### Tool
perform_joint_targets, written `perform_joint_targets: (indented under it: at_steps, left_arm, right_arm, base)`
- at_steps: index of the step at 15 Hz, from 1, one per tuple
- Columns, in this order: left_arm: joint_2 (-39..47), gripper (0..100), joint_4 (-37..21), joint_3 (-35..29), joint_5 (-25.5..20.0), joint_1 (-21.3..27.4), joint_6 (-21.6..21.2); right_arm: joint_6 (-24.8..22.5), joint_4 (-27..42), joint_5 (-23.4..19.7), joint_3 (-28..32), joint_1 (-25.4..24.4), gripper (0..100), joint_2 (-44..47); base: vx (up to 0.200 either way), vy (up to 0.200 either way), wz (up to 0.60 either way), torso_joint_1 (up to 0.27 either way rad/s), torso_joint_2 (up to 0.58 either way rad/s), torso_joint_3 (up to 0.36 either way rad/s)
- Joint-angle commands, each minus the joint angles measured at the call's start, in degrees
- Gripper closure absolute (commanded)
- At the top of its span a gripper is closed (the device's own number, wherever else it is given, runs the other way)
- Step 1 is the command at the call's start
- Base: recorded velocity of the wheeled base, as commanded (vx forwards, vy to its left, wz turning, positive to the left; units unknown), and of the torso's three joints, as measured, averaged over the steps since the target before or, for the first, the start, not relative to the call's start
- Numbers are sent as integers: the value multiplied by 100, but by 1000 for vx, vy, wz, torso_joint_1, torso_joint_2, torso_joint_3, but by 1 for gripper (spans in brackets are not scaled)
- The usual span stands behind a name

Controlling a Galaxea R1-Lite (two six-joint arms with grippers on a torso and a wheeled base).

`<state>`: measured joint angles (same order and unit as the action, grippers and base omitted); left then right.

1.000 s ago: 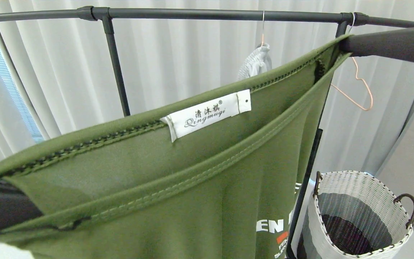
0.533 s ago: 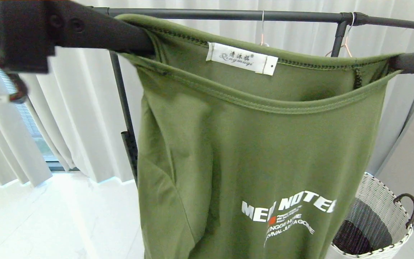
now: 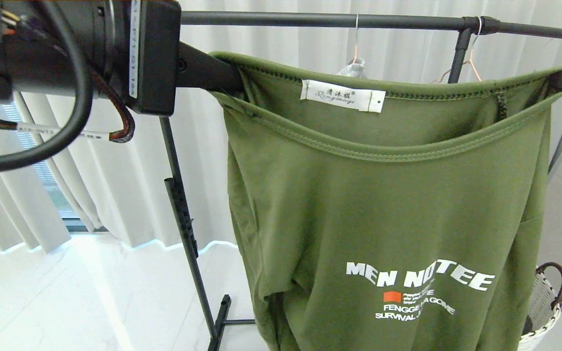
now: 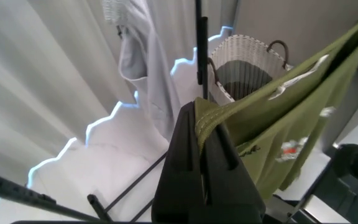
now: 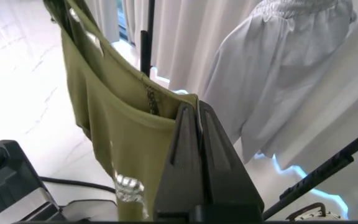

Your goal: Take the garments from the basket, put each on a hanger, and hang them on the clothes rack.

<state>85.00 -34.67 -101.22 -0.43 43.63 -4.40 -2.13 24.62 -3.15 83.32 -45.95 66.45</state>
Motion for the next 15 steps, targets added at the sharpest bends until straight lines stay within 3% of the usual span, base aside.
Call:
perform_joint_targets:
  at_steps: [1,5,6,11,12,15]
  left_arm:
    - [-1,100,-5,6,-1,-30,1]
    - [7,100,4,32,-19,-30,1]
    - [-1,100,-5,32,-19,-30,1]
    - [-19,100,-5,190,16,-48,1]
    - [-81,100,4,551,377,-144,-8]
    - [-72,100,162,920,1089,-153,36]
  right_arm:
    - [11,-2,-2,0,-2,100,-9]
    - [38,-2,-2,-44,-2,100,-97]
    - [38,-2,-2,-114,-2,0,-141]
    - [2,16,455,-598,7,0,-387]
    - [2,236,745,-739,183,0,-493]
    - [38,280,499,-774,235,0,-695]
  base:
    - [0,0,0,0,0,0]
    - [0,0,0,0,0,0]
    - [0,0,0,0,0,0]
    - [0,0,0,0,0,0]
    - [0,0,0,0,0,0]
    - [0,0,0,0,0,0]
